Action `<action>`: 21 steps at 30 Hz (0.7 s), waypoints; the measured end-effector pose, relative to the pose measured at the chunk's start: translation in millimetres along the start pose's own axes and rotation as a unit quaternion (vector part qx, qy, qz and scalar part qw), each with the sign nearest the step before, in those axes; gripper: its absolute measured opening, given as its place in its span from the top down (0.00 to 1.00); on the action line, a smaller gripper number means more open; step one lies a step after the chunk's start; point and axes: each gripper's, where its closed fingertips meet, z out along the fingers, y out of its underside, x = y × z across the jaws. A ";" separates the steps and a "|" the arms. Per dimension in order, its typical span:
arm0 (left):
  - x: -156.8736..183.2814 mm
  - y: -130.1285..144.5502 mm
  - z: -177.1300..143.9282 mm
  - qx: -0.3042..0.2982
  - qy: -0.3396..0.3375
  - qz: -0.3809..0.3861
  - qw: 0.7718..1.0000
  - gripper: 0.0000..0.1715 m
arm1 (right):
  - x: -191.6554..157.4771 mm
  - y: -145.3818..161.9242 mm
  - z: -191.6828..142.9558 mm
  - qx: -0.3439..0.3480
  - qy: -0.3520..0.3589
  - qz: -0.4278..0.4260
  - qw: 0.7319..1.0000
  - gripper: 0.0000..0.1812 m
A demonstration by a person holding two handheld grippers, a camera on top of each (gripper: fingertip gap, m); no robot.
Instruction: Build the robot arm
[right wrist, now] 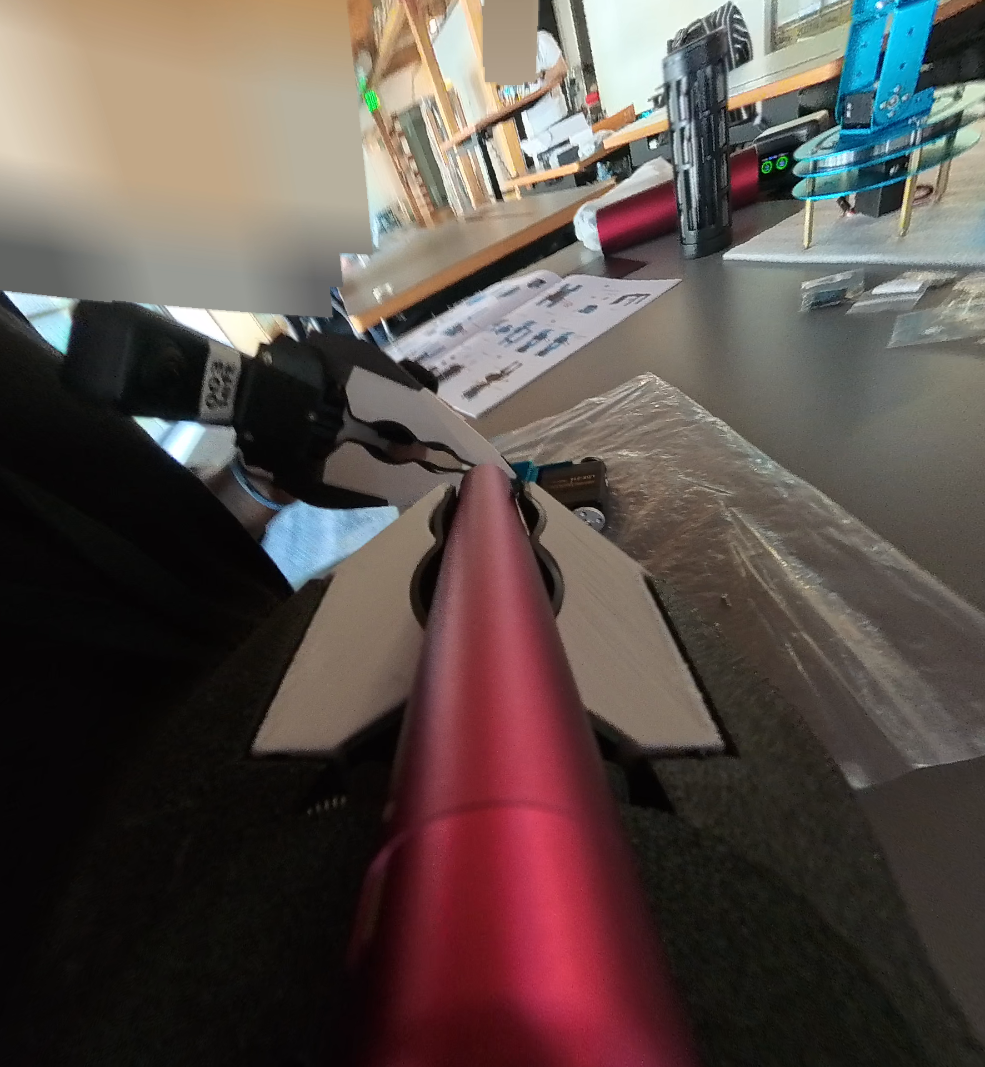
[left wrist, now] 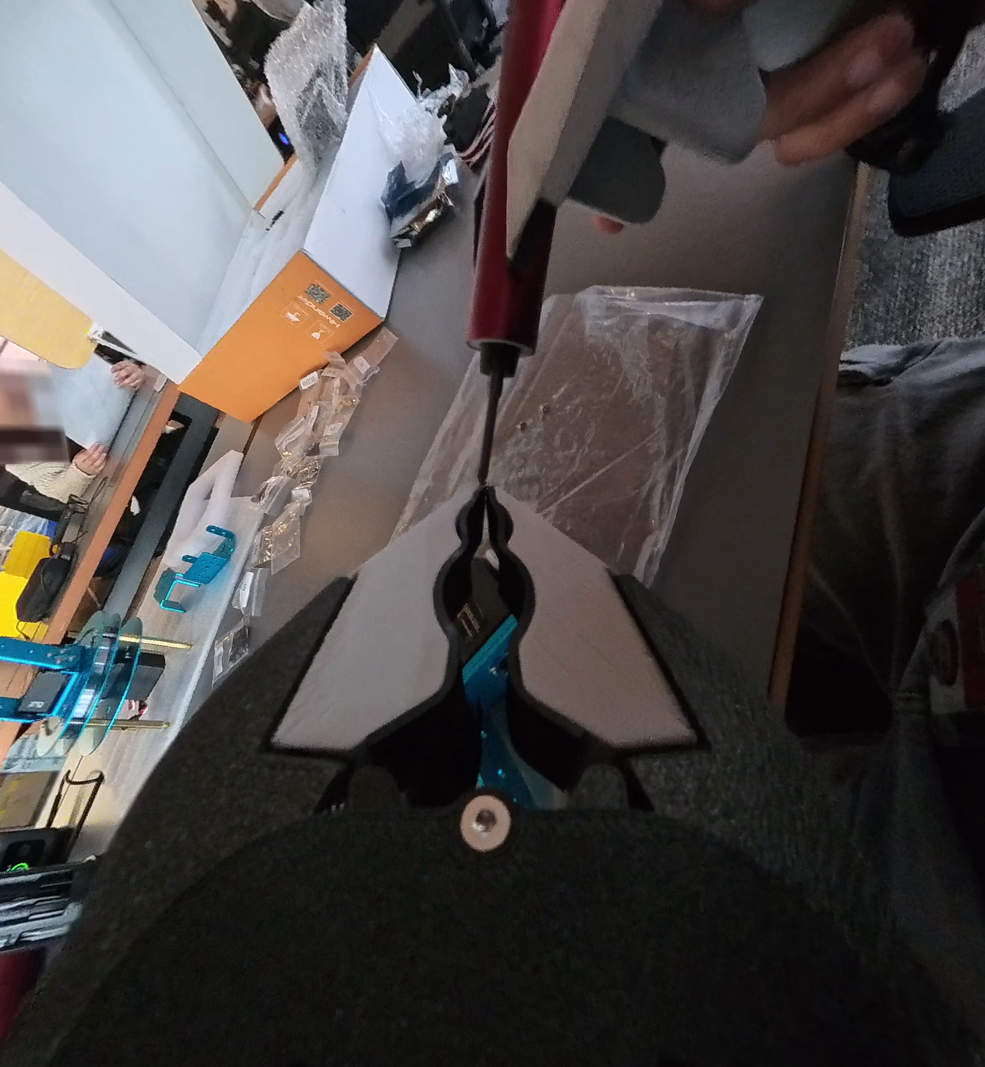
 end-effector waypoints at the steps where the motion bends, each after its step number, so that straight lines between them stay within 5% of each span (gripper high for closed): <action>1: 1.6 1.8 0.4 -0.005 0.003 0.006 1.000 1.00 | -1.2 1.7 1.0 -0.008 0.004 -0.017 1.000 0.88; 8: 8.0 15.2 2.4 -0.050 0.013 0.054 0.997 1.00 | -5.7 10.9 8.5 -0.053 0.043 -0.138 0.988 0.87; 21: 11.0 20.5 4.8 -0.076 0.015 0.090 0.993 1.00 | 4.1 31.7 13.0 -0.104 0.081 -0.180 0.975 0.88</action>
